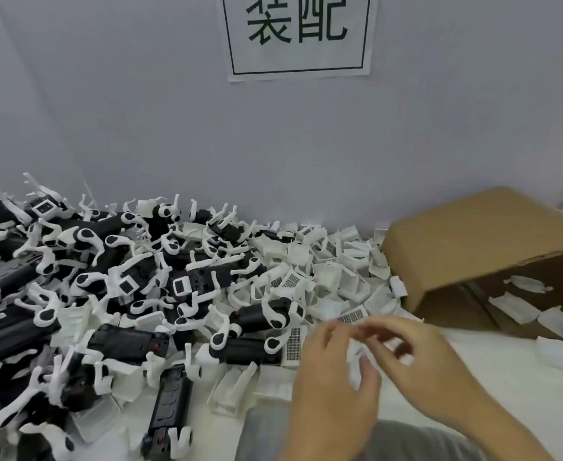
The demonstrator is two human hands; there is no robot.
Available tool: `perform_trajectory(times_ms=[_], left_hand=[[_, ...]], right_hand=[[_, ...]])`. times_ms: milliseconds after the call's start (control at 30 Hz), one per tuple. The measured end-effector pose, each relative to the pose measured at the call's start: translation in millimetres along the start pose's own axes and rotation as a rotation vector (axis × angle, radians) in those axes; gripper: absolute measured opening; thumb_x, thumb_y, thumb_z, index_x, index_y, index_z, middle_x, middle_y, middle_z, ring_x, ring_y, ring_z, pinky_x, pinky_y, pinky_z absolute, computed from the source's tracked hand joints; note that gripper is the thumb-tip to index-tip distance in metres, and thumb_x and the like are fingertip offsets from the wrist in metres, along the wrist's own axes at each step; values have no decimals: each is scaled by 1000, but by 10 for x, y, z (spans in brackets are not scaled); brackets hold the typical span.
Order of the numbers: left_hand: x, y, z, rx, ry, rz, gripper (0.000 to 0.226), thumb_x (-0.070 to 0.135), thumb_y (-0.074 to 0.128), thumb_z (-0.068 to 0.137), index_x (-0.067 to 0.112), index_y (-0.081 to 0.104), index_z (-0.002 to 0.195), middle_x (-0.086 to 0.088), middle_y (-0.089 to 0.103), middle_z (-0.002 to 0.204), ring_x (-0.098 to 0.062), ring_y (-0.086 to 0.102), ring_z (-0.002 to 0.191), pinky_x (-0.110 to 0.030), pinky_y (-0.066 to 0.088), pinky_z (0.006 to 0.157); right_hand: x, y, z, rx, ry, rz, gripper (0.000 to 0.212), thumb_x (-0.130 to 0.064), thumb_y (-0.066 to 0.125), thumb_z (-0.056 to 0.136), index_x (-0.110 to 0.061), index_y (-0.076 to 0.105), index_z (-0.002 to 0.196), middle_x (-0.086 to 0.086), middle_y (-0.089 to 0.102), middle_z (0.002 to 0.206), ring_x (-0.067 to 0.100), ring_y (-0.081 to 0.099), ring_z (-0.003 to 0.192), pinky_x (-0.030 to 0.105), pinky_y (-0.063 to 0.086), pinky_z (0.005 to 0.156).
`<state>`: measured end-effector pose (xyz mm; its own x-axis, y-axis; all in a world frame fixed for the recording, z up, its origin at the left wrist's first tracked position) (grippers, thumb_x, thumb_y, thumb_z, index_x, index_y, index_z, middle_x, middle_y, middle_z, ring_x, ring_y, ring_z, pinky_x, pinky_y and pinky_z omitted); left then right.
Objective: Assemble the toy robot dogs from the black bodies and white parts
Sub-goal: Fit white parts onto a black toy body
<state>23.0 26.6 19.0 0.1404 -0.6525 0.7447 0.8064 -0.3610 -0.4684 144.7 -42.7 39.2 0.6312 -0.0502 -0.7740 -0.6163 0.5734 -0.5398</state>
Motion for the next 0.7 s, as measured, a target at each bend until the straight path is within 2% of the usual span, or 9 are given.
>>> perform_trajectory(times_ms=[67, 200, 300, 367, 433, 500, 567, 633, 700], left_hand=[[-33, -6, 160, 86, -63, 0, 26, 18, 56, 93, 25, 59, 118, 16, 45, 120, 1, 48, 112, -12, 41, 92], [-249, -118, 281, 358, -82, 36, 29, -1, 64, 84, 15, 65, 108, 8, 51, 117, -8, 57, 101, -1, 40, 80], [-297, -178, 313, 450, -21, 101, 27, -10, 58, 76, 10, 65, 93, 11, 53, 105, -21, 64, 85, -22, 55, 71], [-176, -221, 443, 369, 58, 156, 44, -35, 58, 46, -9, 63, 81, 0, 48, 97, -19, 53, 68, -21, 49, 54], [-174, -311, 450, 459, 108, 262, 62, -45, 52, 21, -18, 59, 76, -10, 35, 89, -27, 40, 69, -22, 40, 51], [-294, -235, 405, 427, 200, 278, 41, -29, 52, 54, -6, 63, 87, -8, 50, 94, -16, 51, 72, -20, 49, 54], [-424, -234, 293, 584, 160, 239, 29, 5, 46, 74, 9, 67, 94, -6, 57, 106, -16, 59, 86, -33, 56, 64], [-480, -248, 252, 588, 165, 157, 31, 13, 47, 77, 18, 62, 105, -1, 54, 115, -17, 56, 97, -29, 55, 72], [-433, -211, 348, 523, 179, 164, 37, 20, 54, 80, 21, 54, 117, 0, 51, 123, -21, 54, 108, -35, 57, 79]], right_hand=[[3, 220, 262, -58, 24, 76, 25, -7, 65, 96, -30, 74, 100, -18, 74, 95, 7, 69, 90, 27, 55, 73], [116, 608, 687, -136, 20, 168, 30, -11, 72, 91, -32, 69, 113, -21, 71, 104, 4, 67, 99, 23, 54, 80], [200, 843, 819, -222, -8, 115, 35, -24, 75, 84, -31, 69, 117, -21, 70, 108, 3, 65, 104, 23, 53, 87], [254, 997, 853, -300, 0, 109, 40, -19, 72, 85, -26, 64, 123, -25, 65, 114, 8, 65, 109, 32, 53, 95], [290, 1082, 857, -342, -23, 105, 43, -12, 68, 90, -22, 61, 131, -17, 61, 116, 19, 63, 114, 41, 51, 100], [287, 959, 865, -154, -41, 117, 40, -14, 73, 86, -43, 71, 114, -20, 72, 100, 10, 68, 94, 28, 55, 85], [270, 785, 860, -14, -44, 176, 43, -18, 76, 78, -56, 73, 97, -17, 75, 86, 7, 69, 79, 17, 53, 71], [307, 648, 863, 24, -12, 246, 40, -15, 78, 76, -49, 76, 96, -11, 76, 85, 10, 71, 78, 23, 57, 74], [363, 496, 855, 51, 26, 289, 41, -3, 79, 81, -41, 78, 98, -4, 76, 84, 19, 72, 80, 39, 60, 78]])
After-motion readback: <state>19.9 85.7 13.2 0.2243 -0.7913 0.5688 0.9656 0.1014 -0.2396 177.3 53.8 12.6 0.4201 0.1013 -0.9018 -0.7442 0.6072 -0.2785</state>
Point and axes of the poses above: each hand's wrist, its own z-axis towards the middle knuckle, its own y-axis out of the palm, x = y × z, the point moved 4 cm from there along z, towards the middle knuckle
